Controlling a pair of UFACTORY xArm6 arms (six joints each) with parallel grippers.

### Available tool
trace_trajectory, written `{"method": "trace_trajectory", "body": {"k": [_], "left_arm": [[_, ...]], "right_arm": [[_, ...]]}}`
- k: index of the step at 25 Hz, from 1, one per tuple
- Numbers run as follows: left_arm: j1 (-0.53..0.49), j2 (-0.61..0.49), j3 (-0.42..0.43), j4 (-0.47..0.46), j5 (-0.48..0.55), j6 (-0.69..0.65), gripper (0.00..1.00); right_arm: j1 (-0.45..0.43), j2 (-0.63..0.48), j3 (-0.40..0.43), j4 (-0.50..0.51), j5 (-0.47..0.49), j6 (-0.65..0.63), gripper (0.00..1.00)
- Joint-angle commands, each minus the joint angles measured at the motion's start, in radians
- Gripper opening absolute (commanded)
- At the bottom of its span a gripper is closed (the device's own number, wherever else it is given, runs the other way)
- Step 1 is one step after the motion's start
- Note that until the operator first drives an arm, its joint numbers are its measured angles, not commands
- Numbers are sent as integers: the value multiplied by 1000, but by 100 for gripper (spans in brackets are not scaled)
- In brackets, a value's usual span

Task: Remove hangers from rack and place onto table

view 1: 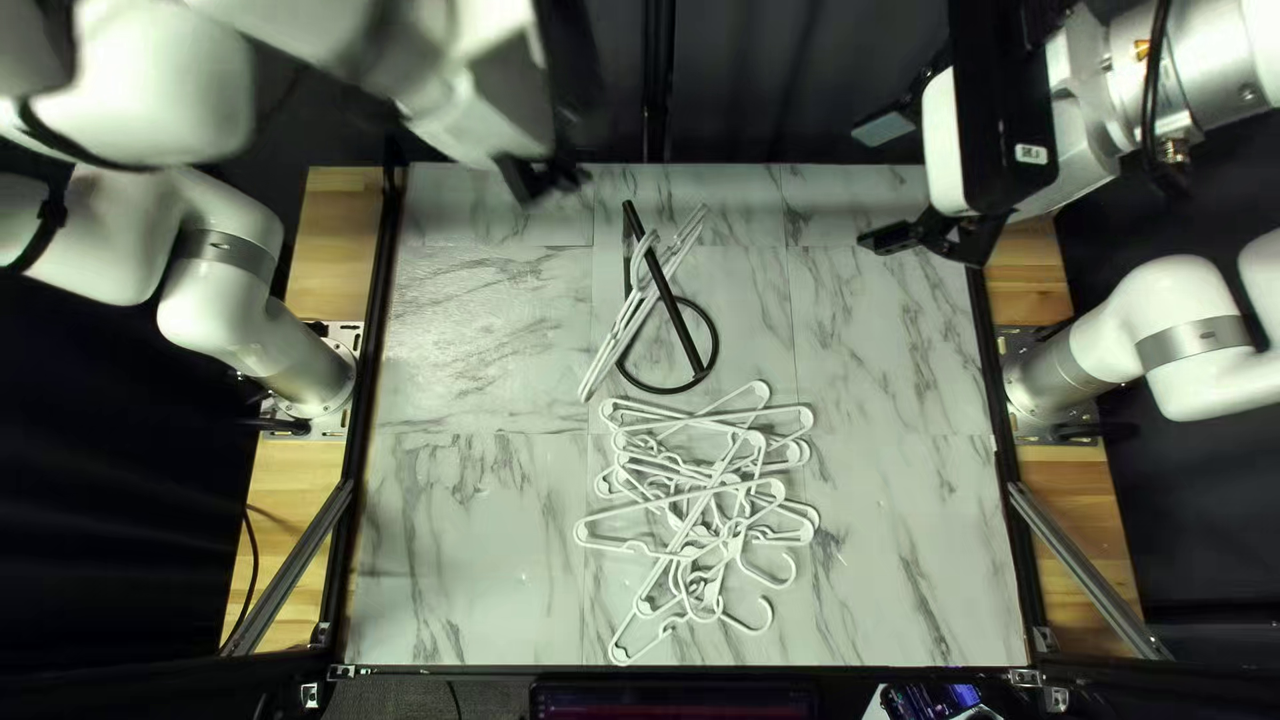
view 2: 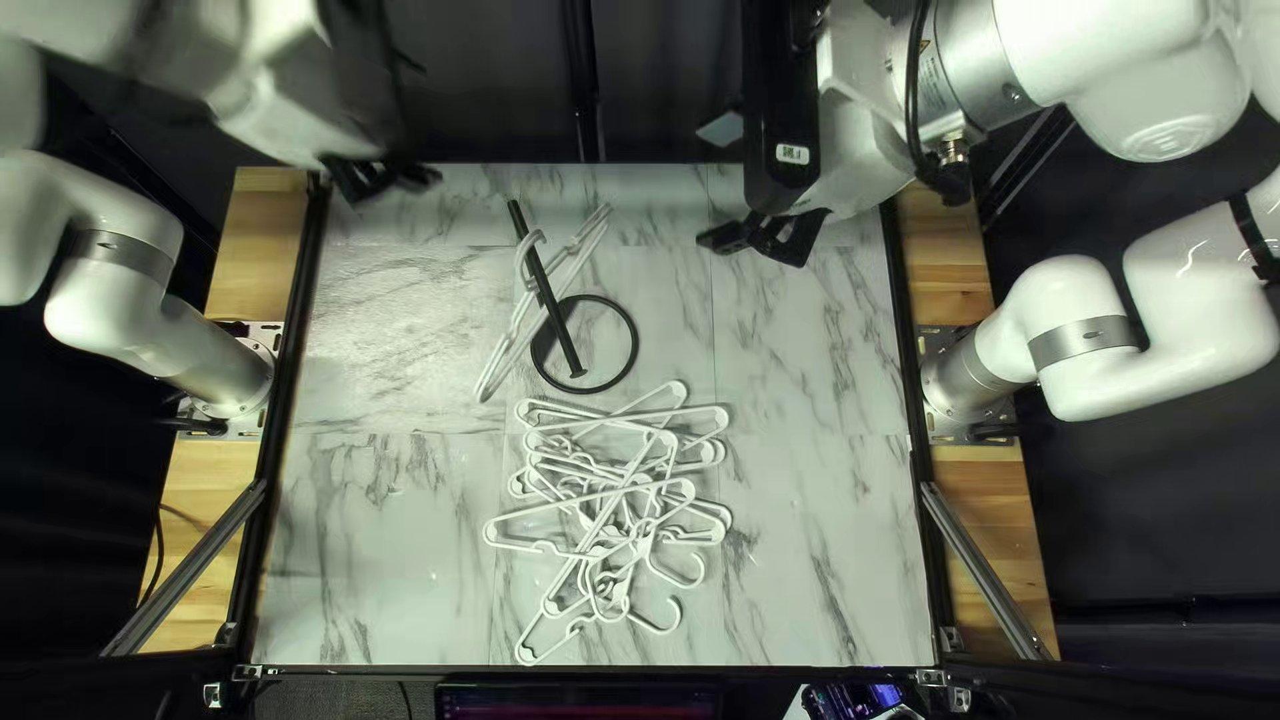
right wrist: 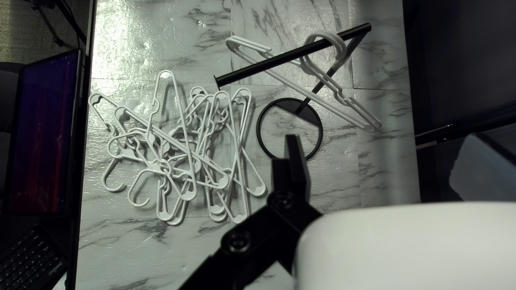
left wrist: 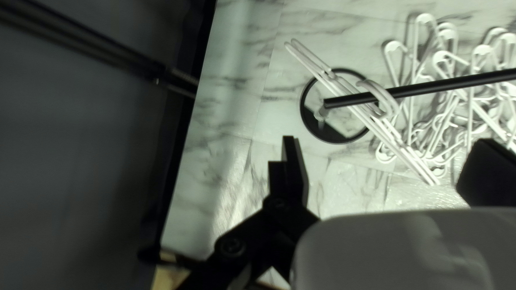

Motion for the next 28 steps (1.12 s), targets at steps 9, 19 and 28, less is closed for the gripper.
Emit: {"method": "trace_trajectory", "body": {"k": [9,19,28], "left_arm": [[-531,106,128,91,171,-678,100],[-457,203,269,85,-142,-755,100],[-345,209,384,154,-337,-769,100]], "right_arm": [[0,0,0,0,0,0,100],[0,0,0,0,0,0,100],[0,0,0,0,0,0,100]]}}
